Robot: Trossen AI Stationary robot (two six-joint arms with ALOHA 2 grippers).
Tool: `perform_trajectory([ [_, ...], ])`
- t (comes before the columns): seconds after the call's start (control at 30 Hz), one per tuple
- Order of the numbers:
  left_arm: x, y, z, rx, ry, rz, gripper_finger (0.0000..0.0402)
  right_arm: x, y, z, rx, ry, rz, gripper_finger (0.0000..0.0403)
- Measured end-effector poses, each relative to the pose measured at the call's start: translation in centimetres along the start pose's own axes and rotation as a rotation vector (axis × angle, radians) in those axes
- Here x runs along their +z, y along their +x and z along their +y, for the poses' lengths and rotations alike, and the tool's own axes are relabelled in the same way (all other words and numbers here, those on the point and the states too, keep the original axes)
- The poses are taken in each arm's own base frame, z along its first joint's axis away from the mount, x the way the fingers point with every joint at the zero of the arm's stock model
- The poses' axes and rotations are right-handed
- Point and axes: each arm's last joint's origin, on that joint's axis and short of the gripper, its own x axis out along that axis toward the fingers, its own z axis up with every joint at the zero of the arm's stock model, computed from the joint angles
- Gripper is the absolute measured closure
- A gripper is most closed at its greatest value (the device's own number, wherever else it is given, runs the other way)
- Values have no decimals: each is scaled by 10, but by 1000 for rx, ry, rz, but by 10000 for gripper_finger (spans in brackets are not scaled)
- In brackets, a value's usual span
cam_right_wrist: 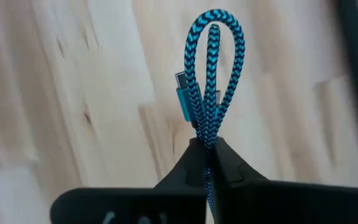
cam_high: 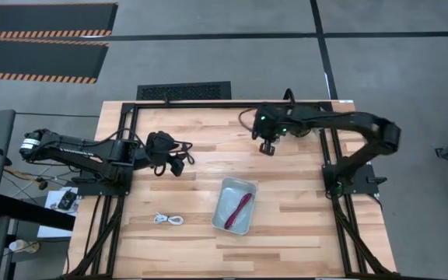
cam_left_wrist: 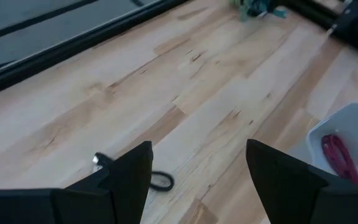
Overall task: Pick and place USB-C Cables
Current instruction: Put the blue charger cable into the gray bin
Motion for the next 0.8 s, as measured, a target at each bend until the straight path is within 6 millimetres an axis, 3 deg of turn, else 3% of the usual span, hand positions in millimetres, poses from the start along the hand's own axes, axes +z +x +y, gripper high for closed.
perform_trajectory([
  [0.33, 9, -1, -8, -83, 12, -77, 157, -13, -107, 9, 4, 146, -396, 396],
  [0.57, 13, -1, -10, -107, 26, -114, 157, -32, -167, 19, -19, 200, -669, 395],
  [0.67, 14, -2, -12, -130, 32, -122, 157, -43, -187, 27, -38, 198, -788, 395],
  [0.8, 14, -2, -12, -132, 31, -121, 157, -67, -190, 37, -76, 219, -877, 395],
])
